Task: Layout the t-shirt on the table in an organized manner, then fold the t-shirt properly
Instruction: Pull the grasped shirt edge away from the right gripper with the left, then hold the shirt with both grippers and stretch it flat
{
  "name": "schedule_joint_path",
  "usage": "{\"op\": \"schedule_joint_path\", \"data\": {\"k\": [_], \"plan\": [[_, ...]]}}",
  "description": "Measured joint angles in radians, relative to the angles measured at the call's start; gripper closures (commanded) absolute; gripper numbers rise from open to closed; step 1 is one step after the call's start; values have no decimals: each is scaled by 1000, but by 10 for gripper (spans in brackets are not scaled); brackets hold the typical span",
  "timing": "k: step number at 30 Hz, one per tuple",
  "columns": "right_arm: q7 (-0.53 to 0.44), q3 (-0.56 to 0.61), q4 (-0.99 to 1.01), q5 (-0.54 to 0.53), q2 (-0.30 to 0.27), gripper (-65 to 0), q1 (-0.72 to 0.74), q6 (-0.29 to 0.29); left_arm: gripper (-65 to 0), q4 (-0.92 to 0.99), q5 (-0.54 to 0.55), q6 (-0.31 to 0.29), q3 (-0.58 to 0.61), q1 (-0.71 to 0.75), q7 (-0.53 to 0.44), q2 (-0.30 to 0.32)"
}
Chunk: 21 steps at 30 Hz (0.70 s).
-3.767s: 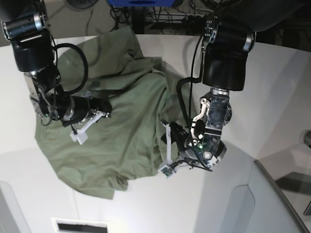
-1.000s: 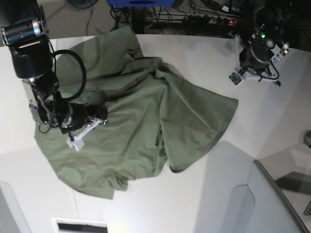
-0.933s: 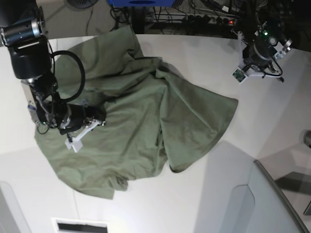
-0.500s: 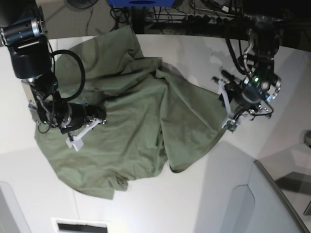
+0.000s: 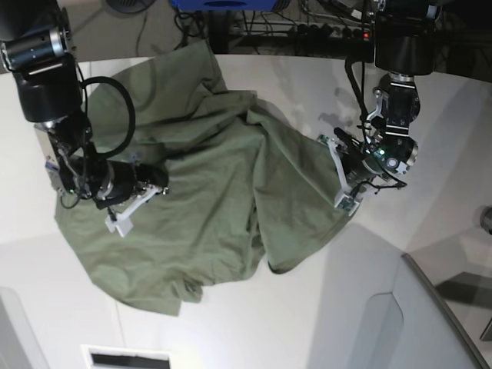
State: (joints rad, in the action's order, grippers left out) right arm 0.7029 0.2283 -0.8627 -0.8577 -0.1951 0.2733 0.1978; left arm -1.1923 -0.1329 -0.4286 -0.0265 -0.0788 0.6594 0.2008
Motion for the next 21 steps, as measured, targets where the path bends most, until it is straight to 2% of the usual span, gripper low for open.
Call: {"op": "schedule_joint_path", "data": {"k": [4, 8, 13, 19, 21], "plan": [[0, -2, 0, 1, -1, -18, 0, 0, 0, 51, 13, 3, 2, -25, -31, 8], [3, -4, 0, 2, -6, -18, 0, 0, 0, 10, 34, 6, 7, 49, -78, 72], [0, -6, 0, 2, -6, -18, 0, 0, 0, -152, -2, 24, -8, 250, -39, 182], [0, -6, 0, 7, -6, -18, 10, -5, 0, -296, -16, 17, -13, 401, 25, 198], [-2, -6, 0, 6, -6, -17, 16, -4, 0, -352, 4, 2, -40, 437, 109, 183]]}}
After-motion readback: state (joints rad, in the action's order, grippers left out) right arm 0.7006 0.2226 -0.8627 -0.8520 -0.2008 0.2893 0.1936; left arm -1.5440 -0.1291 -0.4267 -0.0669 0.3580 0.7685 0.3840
